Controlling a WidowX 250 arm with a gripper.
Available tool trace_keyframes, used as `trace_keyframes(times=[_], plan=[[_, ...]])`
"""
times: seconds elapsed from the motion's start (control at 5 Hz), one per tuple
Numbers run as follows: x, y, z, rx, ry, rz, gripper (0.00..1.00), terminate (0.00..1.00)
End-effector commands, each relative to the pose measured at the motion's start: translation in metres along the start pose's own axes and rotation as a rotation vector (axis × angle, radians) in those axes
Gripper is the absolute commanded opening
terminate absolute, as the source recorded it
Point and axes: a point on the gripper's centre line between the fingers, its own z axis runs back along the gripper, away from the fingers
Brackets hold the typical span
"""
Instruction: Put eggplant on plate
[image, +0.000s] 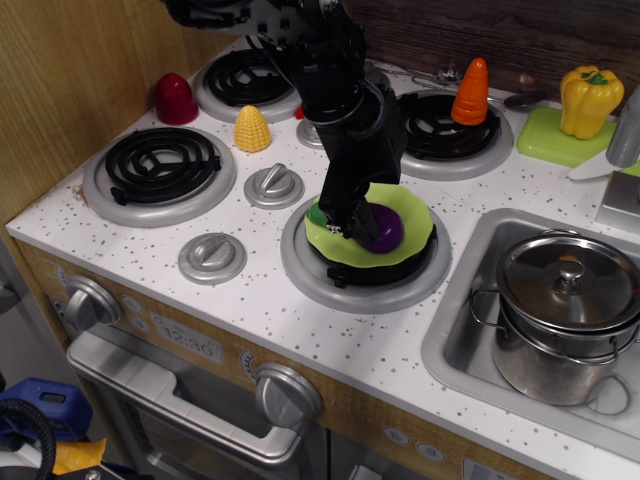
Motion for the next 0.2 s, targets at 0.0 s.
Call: trace_keyframes(times=[0.0], plan=[[0.0008,0.0045,0.0063,0.025,-0.003,-0.002,1.0,1.0]])
